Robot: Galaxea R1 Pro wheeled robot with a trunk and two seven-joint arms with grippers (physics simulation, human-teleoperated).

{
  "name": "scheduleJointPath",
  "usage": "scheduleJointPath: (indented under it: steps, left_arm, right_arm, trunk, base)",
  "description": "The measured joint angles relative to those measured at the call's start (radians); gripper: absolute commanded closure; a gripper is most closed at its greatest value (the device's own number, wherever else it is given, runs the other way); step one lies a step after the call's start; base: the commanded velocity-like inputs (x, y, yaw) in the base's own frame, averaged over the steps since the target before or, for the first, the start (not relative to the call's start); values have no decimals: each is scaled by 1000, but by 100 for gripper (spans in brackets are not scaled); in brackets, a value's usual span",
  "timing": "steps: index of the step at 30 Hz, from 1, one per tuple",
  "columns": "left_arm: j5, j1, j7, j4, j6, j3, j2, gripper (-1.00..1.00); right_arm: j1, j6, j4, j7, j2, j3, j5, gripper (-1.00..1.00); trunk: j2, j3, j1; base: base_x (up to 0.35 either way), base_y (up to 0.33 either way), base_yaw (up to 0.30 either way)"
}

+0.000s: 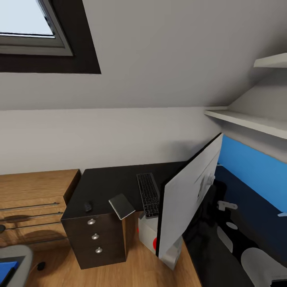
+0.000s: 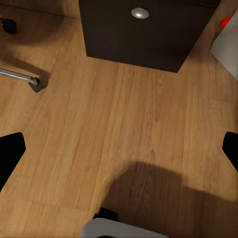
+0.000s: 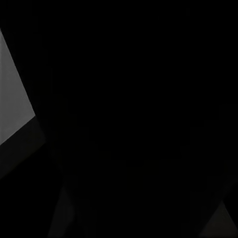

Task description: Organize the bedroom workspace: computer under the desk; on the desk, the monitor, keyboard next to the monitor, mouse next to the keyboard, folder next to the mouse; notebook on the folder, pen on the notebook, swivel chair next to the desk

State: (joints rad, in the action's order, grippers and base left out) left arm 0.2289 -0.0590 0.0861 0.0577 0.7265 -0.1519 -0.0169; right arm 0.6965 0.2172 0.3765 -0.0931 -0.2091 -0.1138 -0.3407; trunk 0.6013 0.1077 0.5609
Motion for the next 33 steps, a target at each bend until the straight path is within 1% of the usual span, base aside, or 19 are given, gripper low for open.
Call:
scheduleJointPath:
  steps: [10, 33]
  left_arm:
    - [0, 0, 0, 0, 0, 1, 0, -100]
    - [0, 0, 0, 0, 1, 0, 0, -100]
  right_arm:
    - [0, -39, 13, -1, 0, 1, -2, 100]
    - [0, -41, 15, 2, 0, 1, -2, 100]
  trunk:
    - [0, 0, 0]
    - [0, 0, 0]
  base:
    - [0, 0, 0]
    - [0, 0, 0]
